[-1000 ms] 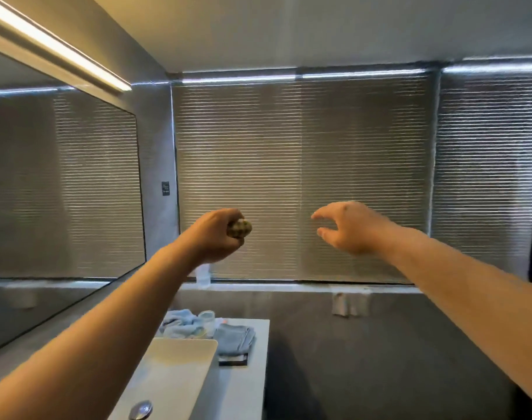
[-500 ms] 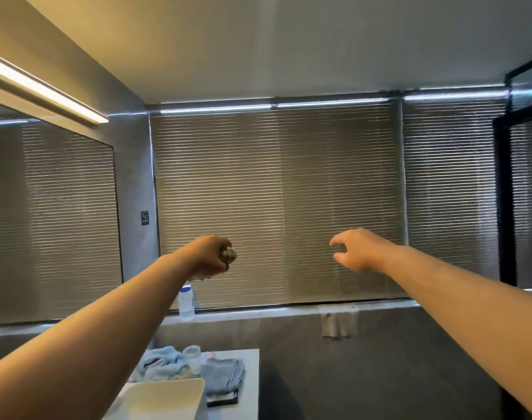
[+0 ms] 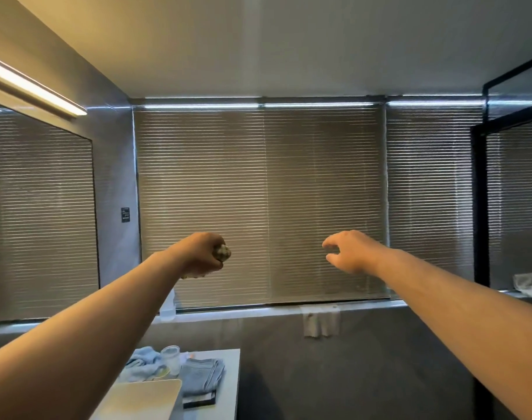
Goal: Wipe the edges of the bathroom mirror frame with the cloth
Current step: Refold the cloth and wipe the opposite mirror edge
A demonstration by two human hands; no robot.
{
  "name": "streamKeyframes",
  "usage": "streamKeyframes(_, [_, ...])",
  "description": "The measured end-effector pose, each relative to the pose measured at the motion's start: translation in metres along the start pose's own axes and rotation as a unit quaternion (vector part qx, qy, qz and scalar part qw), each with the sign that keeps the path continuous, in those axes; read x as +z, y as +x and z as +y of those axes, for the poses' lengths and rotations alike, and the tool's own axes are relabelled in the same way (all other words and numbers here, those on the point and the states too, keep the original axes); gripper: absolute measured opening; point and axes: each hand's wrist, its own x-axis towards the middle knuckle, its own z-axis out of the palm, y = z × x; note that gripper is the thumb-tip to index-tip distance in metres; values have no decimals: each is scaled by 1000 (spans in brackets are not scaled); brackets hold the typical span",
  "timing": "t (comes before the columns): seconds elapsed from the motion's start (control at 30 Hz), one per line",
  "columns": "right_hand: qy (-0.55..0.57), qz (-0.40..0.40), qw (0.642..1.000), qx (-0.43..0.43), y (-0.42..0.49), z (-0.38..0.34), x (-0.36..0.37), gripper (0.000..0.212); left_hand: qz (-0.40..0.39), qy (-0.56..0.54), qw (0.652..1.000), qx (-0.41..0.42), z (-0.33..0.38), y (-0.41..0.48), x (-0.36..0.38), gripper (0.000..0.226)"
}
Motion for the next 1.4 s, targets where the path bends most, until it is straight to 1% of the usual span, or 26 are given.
streamKeyframes(0.1, [0, 0, 1000, -6, 0, 11, -1, 46, -1, 1, 1000, -11, 6, 1, 5, 27])
streamKeyframes(0.4, [-19, -1, 999, -37, 7, 35, 0, 45, -1, -8, 1000, -24, 25, -2, 11, 25])
streamKeyframes(0.6, [-9, -1, 998, -56, 9, 46, 2, 45, 2, -1, 999, -39, 33, -5, 17, 26])
streamKeyframes(0.77, [6, -3, 998, -61, 14, 52, 4, 46, -5, 2, 999, -41, 37, -3, 20, 22])
streamKeyframes(0.93, [16, -2, 998, -61, 31, 56, 13, 45, 3, -5, 999, -42, 32, 12, 26, 28])
streamKeyframes(1.03, [17, -13, 998, -57, 49, 61, 25, 45, 2, -4, 999, -36, 26, 28, 36, 30])
streamKeyframes(1.17, [7, -12, 998, -56, 84, 66, 40, 44, 12, 4, 999, -33, 8, 57, 54, 27])
streamKeyframes(1.4, [13, -14, 998, -58, 184, 66, 77, 45, 16, 8, 999, -41, -51, 133, 83, 22])
